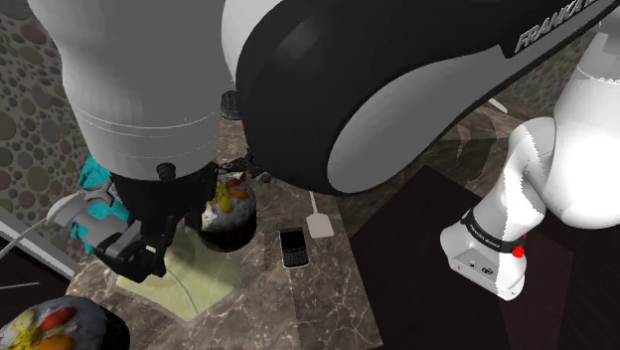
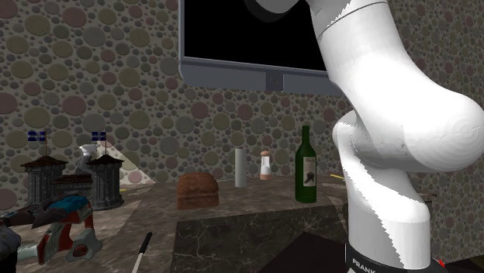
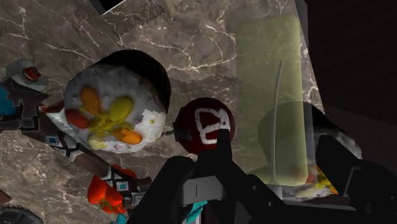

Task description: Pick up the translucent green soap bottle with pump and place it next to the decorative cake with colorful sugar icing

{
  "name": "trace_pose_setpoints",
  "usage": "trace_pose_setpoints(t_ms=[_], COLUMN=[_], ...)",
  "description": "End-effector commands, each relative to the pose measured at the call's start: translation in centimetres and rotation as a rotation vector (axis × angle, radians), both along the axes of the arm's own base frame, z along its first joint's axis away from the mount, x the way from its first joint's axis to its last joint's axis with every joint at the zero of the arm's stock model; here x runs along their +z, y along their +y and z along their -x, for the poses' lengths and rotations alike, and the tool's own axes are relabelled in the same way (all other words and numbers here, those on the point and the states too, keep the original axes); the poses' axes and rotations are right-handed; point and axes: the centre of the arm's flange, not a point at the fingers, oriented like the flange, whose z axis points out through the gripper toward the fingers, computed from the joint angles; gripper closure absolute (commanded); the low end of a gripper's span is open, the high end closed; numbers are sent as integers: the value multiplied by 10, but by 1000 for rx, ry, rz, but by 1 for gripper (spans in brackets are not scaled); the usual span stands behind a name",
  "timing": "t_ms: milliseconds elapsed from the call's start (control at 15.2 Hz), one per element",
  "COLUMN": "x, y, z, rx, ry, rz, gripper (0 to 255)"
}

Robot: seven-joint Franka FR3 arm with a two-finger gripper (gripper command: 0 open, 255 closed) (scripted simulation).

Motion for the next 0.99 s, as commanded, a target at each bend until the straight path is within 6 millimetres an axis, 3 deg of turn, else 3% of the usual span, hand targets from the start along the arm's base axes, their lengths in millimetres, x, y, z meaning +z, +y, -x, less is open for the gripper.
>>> trace_pose_setpoints(t_ms=[0,924], x=[-10,-84], y=[0,0], z=[1,1], rx=[0,0], ry=[-1,-1], rz=[-1,-1], gripper=[255,255])
